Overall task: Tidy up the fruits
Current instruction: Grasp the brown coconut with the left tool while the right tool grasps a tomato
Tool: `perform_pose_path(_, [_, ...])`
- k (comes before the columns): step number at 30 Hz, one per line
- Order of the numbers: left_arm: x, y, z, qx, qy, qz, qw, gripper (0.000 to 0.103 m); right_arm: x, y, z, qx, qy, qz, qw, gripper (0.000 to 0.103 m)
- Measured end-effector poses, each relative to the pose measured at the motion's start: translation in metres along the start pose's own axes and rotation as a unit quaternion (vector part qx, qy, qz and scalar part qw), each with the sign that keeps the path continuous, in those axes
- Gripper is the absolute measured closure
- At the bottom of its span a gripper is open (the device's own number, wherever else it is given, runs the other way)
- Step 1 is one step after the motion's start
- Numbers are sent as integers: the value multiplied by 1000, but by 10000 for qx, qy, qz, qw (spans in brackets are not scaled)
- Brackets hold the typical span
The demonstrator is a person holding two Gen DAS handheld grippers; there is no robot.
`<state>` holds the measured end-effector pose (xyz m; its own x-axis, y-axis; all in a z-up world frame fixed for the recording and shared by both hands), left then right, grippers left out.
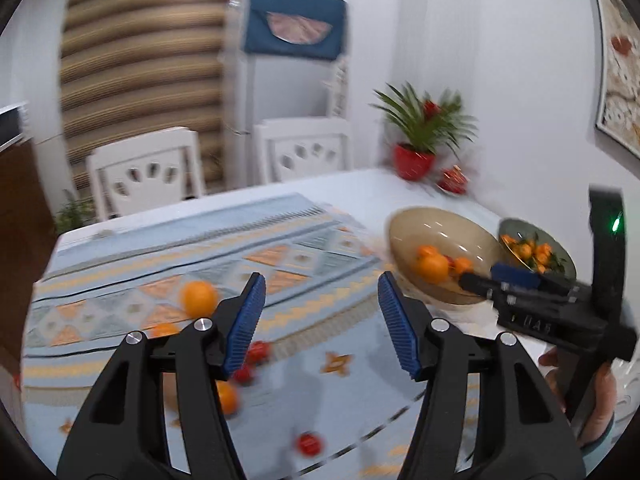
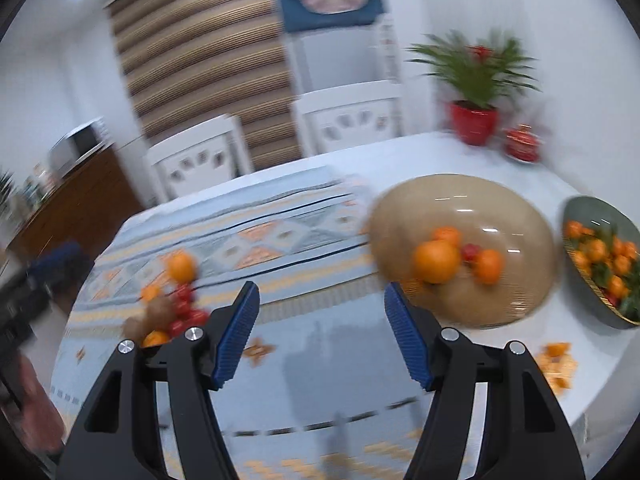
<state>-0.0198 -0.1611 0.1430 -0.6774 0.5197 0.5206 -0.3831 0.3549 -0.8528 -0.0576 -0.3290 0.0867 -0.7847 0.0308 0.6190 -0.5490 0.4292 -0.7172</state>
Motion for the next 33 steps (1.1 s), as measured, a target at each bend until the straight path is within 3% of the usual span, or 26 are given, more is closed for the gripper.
perform_pose_path(3, [26,18,-50,414,-288,38,9987,44,-19,28,-40,347,-261,-321,9985,38])
perform_pose_path(7, [34,54,-96,766,-581,-151,9953,44,-44,74,-78,633,-724,-897,9913,38])
perform_pose_path(11, [8,108,-120,1234,-397,-656,9894,46,-65,123,-100,748,-1140,-1426,9803,39])
perform_pose_path(14, [-19,138,-119,1301,-279,-993,9861,46,-74,148,-105,875,-1155,-1633,9759,39])
perform_pose_path(19, [-57,167,-133,1255,-530,-1389,9809,38,-79,171,-112,1207,-1147,-1754,9703,39])
perform_pose_path(28, [-92,178,-135,1203,-424,-1445,9813,34,-87,188,-117,1673,-945,-1765,9654,40])
perform_pose_path(33, [-91,177,-131,1187,-363,-1378,9826,41,-87,188,-120,1884,-816,-1618,9652,72])
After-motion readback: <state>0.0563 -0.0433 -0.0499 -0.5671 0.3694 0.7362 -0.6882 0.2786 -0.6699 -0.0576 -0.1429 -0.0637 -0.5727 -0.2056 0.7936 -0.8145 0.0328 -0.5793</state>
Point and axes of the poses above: each gripper's, at about its wrist camera, not at the fingertips, and x roughly against the way its jaws point, z to its right, y to its underside, the point moved 10 cm from there along -x, roughly the way its jaws point, and after that the axes turned 9 degrees about -x, right-handed, at the moved point
